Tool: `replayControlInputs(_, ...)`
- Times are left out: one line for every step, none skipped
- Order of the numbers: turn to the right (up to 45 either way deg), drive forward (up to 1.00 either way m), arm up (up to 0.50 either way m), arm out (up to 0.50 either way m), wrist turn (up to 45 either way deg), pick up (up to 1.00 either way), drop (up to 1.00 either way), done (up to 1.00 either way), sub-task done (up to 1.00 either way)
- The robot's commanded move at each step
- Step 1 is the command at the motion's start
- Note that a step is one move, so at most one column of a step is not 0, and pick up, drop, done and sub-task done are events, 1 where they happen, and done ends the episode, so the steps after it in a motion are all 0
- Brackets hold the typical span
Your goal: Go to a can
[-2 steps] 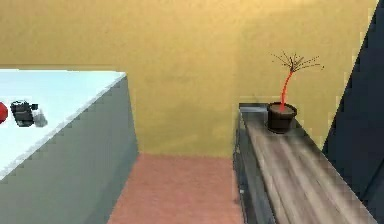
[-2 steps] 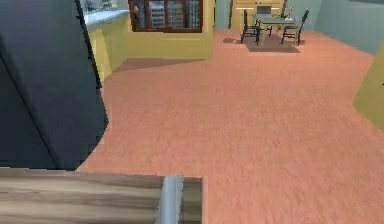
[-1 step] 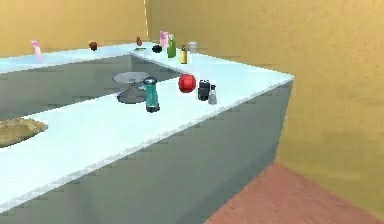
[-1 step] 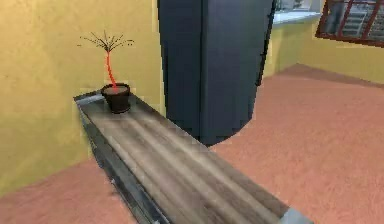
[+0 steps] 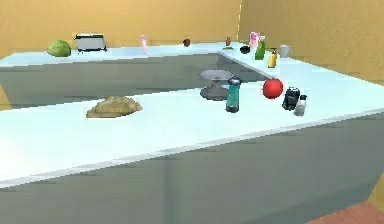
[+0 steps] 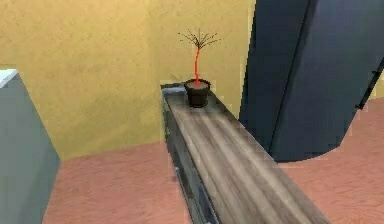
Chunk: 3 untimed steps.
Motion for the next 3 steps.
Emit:
replayControlInputs(0.0, 0.45, 0.0, 0.0, 0.0, 0.0, 0.0, 0.0, 0.0)
replayControlInputs(39.0, 0.0, 0.0, 0.0, 0.0, 0.0, 0.0, 0.0, 0.0)
replayControlInputs(0.0, 0.0, 0.0, 0.0, 0.0, 0.0, 0.0, 1.0, 0.0)
